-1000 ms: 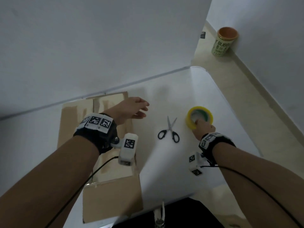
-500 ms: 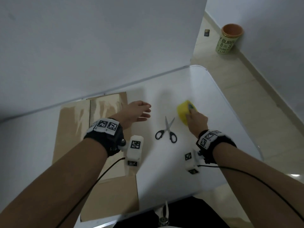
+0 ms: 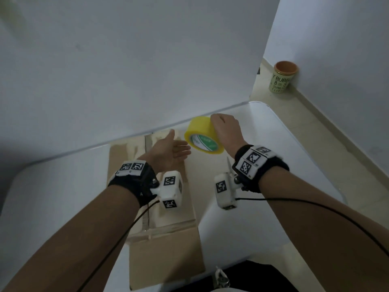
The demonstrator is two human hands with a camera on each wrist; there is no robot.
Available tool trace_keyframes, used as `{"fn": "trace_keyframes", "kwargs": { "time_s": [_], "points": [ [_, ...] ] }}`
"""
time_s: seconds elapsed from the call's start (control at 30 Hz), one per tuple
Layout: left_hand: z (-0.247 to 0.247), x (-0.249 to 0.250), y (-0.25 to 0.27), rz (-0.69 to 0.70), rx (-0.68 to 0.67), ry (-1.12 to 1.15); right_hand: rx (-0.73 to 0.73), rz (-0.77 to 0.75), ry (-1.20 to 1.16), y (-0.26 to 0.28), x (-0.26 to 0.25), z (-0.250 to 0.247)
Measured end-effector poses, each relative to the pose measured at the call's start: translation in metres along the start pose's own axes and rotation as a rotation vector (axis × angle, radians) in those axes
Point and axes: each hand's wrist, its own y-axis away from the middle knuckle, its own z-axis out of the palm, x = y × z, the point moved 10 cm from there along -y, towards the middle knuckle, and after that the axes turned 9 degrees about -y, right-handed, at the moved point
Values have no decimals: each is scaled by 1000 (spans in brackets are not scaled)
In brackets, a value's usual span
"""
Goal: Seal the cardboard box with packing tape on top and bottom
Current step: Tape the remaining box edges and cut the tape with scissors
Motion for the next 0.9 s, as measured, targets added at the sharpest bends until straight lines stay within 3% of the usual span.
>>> {"fn": "trace_keyframes", "kwargs": {
  "time_s": [0.17, 0.37, 0.63, 0.83, 0.9],
  "points": [
    [-44, 17, 42, 101, 8, -12, -62, -38, 74, 24, -24, 52],
    [-96, 31, 97, 223, 100, -197, -121, -37, 148, 49, -36, 100],
    [-108, 52, 147, 392, 180, -476, -231, -50, 264, 79, -39, 144],
    [-119, 38, 147, 445, 155, -771, -285, 152, 17, 80, -33, 145],
    [-117, 34, 148, 504, 227, -941, -340, 212, -75, 83, -34, 151]
  ]
}}
